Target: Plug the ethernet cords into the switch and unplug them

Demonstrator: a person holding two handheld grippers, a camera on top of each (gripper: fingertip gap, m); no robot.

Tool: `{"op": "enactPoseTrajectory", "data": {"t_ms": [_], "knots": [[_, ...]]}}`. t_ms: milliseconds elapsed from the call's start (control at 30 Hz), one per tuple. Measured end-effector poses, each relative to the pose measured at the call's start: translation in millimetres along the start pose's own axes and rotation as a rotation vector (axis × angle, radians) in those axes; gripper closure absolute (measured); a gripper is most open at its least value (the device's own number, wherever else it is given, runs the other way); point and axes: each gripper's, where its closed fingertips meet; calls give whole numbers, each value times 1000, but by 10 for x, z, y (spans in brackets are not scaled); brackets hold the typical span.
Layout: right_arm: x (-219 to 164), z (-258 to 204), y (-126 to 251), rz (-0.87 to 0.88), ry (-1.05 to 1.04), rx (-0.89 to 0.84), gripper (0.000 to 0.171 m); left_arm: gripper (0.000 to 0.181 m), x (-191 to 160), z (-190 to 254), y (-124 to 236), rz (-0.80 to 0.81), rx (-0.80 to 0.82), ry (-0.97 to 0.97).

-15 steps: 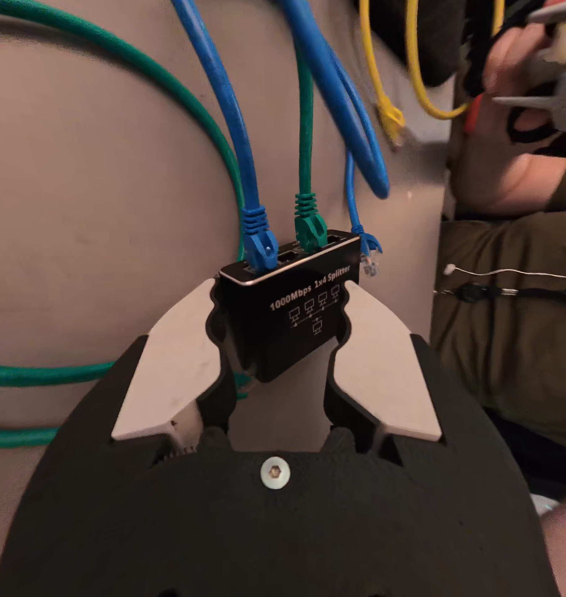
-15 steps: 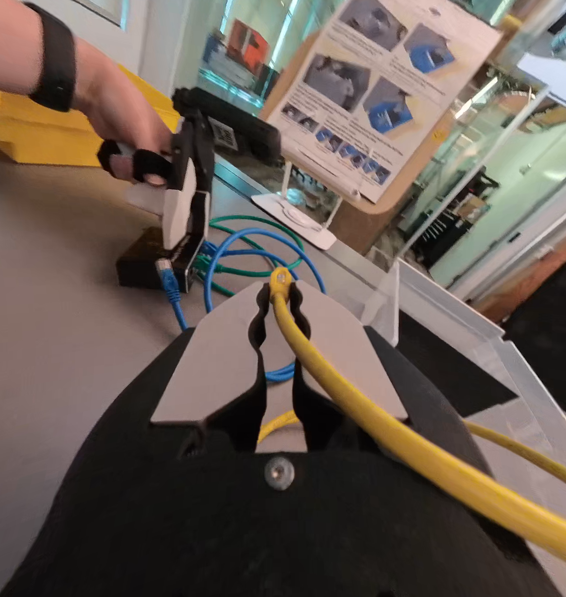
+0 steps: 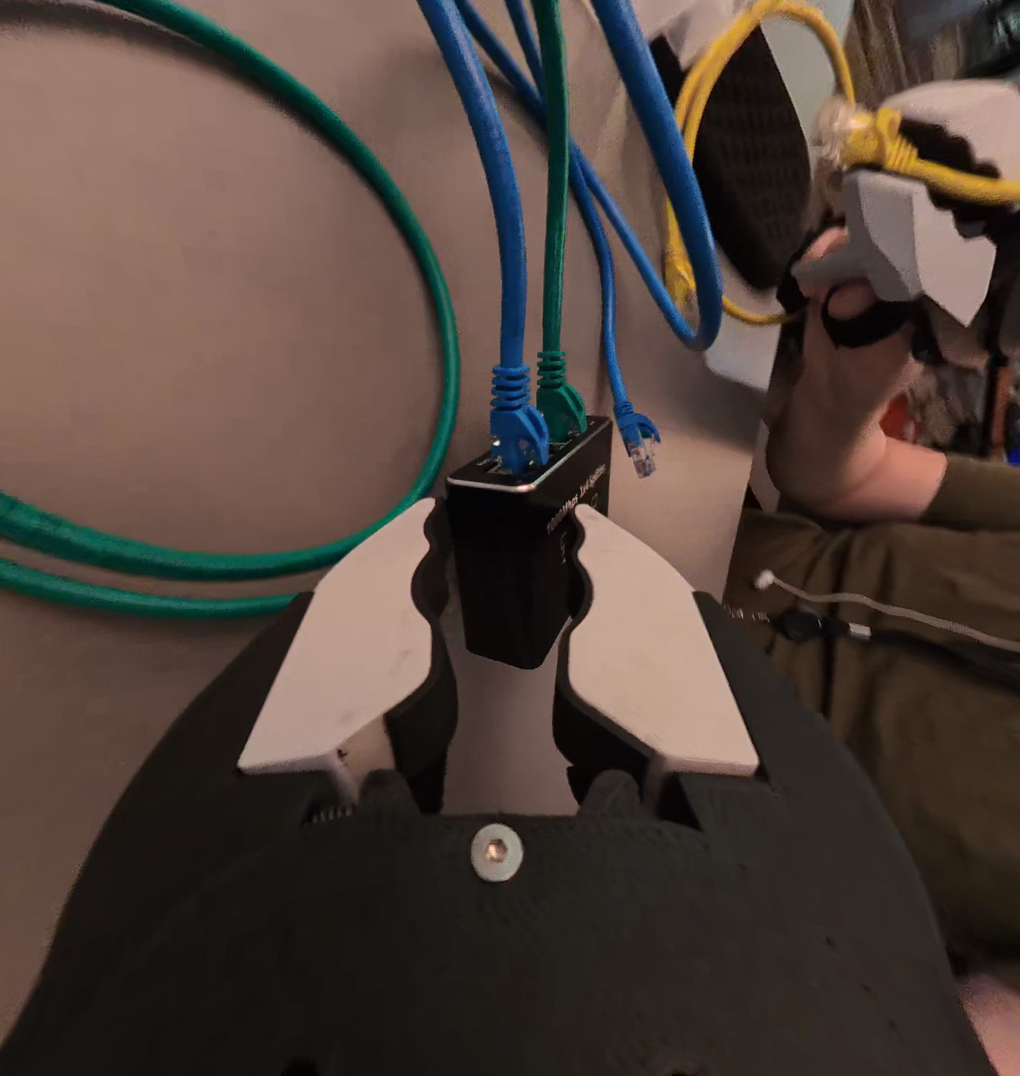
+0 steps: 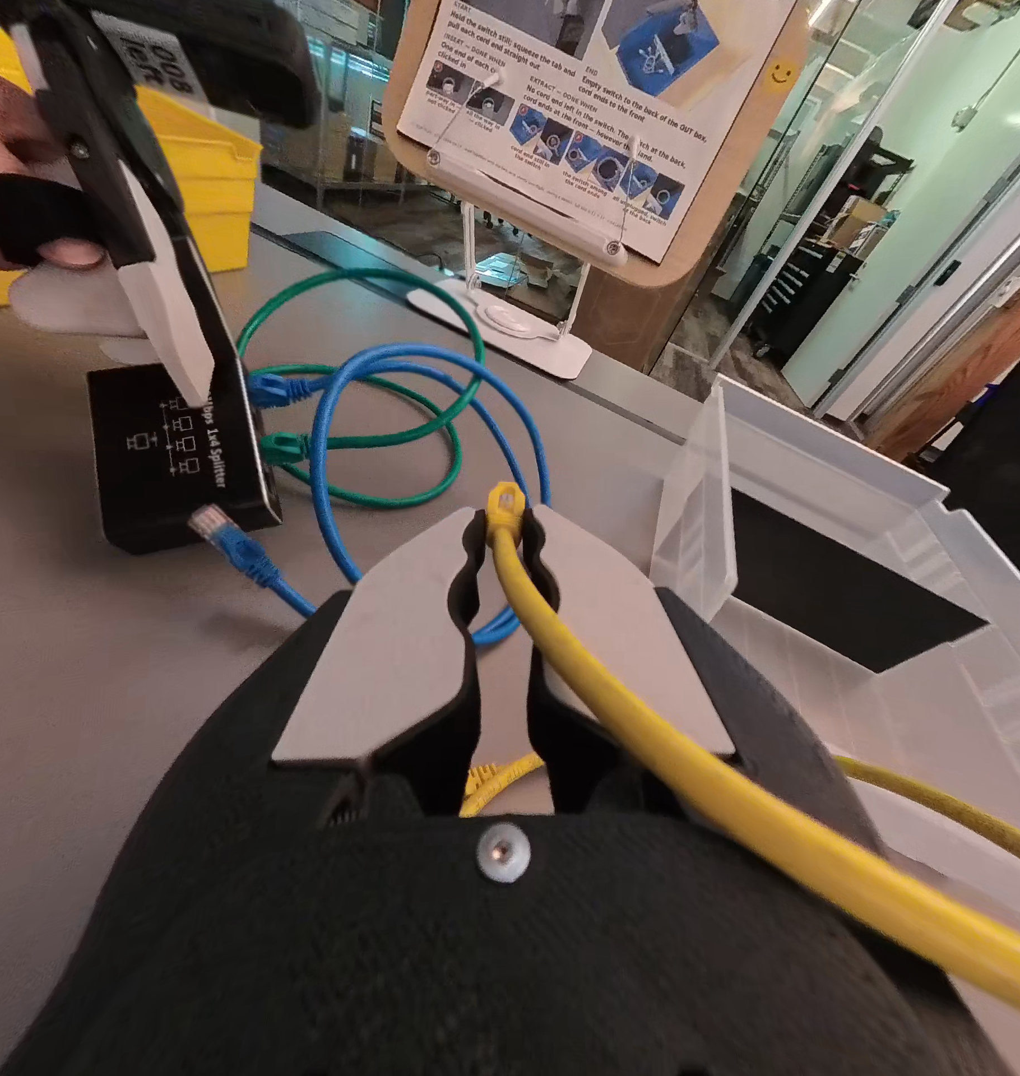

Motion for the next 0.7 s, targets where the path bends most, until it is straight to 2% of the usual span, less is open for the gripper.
{"op": "enactPoseTrajectory", "data": {"t_ms": [167,367,400,467,533,700], "knots": [[-16,-68,-48,-17,-3,21,158,146,41,-13,92,270,94,229],[-100,-268,-132,-57,6,67,158,147,221,-80,290,752,88,526],[-113,-305,-155,-60,5,73,158,147,234,-139,298,797,140,550],[-135,-373,-203,-65,1,83,158,147,208,-277,286,773,361,484],[-160,-422,-239,-68,-2,89,158,147,262,-306,348,780,578,327],[-276,-448,-245,-89,28,86,158,148,346,-198,348,858,752,198]]}}
Point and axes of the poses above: each gripper's, where its closed fingertips meet, y back along the fingers, x out of its top, z = x × y across the jaws, and after that the axes turned 3 degrees about z, right-handed
